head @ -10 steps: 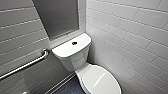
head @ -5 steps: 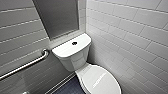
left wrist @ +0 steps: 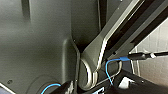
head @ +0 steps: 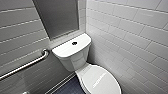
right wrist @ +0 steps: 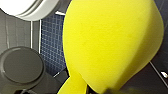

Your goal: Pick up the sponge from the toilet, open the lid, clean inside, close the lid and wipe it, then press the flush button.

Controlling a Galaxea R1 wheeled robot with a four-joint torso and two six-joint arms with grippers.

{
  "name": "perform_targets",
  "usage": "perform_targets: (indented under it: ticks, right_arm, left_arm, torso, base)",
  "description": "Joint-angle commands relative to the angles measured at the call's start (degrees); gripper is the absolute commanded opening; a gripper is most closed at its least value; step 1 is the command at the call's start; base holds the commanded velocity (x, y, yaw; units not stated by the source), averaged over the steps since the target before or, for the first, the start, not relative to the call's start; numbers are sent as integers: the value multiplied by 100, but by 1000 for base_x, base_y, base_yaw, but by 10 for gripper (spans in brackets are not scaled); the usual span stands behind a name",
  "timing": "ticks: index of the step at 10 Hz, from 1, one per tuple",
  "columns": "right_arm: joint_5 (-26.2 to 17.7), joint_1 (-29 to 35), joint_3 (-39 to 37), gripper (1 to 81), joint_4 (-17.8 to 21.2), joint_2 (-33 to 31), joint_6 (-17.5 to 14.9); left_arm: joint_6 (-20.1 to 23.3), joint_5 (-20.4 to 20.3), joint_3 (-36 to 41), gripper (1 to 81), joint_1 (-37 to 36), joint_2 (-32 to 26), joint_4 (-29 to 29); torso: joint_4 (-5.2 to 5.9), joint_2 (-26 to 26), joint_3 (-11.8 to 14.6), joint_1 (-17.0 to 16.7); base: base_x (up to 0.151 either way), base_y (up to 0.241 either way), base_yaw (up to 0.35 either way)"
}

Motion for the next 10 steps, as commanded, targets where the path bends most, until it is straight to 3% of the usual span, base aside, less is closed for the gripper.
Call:
perform_targets:
  ticks: [1, 4, 7, 10]
  right_arm:
    - [208, 1304, 745, 10, -145, -613, -13]
    - [58, 2463, 464, 10, 110, -226, -39]
    - [-935, 3967, 209, 10, 576, -77, -30]
    - [-1559, 4829, -714, 10, 839, 793, -30]
  left_arm:
    - [11, 168, -163, 811, 156, 109, 169]
    - [11, 186, -418, 811, 218, 417, 169]
    - [2, 186, -603, 811, 244, 566, 160]
    - [2, 230, -875, 811, 314, 830, 142]
  torso:
    - [0, 0, 0, 0]
    - [0, 0, 0, 0]
    - [0, 0, 0, 0]
    - [0, 0, 0, 0]
  base:
    - [0, 0, 0]
    - [0, 0, 0]
    - [0, 0, 0]
    - [0, 0, 0]
